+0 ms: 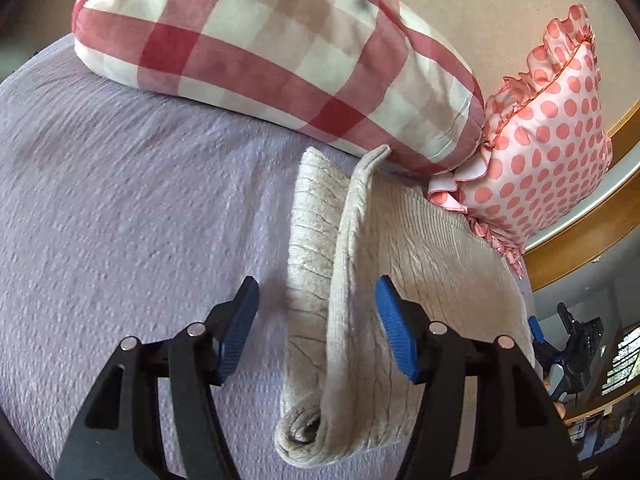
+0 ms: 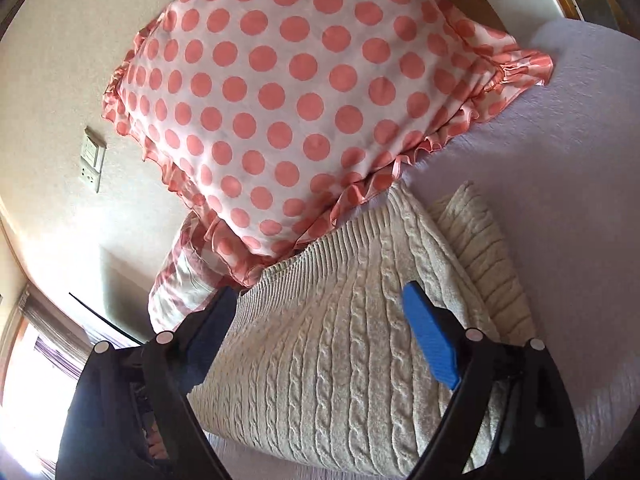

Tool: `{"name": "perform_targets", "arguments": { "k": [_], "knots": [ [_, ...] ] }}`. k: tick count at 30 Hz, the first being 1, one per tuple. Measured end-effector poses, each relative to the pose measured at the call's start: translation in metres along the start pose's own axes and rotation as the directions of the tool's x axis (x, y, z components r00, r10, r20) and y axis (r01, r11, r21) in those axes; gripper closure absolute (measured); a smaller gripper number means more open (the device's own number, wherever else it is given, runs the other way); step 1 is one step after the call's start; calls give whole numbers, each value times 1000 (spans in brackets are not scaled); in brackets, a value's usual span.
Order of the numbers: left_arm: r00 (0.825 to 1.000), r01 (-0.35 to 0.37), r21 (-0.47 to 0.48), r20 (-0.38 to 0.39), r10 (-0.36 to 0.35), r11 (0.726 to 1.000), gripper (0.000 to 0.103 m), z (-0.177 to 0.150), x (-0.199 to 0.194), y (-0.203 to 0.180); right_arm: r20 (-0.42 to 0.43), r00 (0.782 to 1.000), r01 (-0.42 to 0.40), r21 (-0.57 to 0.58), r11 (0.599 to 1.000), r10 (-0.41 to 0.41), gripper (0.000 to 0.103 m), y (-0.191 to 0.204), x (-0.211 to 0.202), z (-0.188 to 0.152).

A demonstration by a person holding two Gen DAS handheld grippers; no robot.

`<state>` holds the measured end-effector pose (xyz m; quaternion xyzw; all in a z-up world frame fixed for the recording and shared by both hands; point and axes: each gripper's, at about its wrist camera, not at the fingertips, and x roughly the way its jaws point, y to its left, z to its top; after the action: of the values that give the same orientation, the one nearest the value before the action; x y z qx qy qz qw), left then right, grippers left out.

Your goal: Fold small clothes

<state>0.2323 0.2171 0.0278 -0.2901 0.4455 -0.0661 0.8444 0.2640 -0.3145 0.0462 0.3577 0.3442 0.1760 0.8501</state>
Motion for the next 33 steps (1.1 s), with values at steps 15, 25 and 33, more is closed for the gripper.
{"name": "perform_targets", "arguments": {
  "k": [15,25,33],
  "knots": [
    [964,264,-57,35,-262,963,91,36,-17,-89,88,995,-58,27,998,55,16,2,-19,6],
    [886,431,136,-251,-390,892,85,-38,123,-338,180,981,60,59,996,-70,16,-32,-47,24],
    [886,458,259,-208,-414,851,65,-53,76,-313,64,998,-15,69,997,10,22,-49,-47,39]
  ]
}}
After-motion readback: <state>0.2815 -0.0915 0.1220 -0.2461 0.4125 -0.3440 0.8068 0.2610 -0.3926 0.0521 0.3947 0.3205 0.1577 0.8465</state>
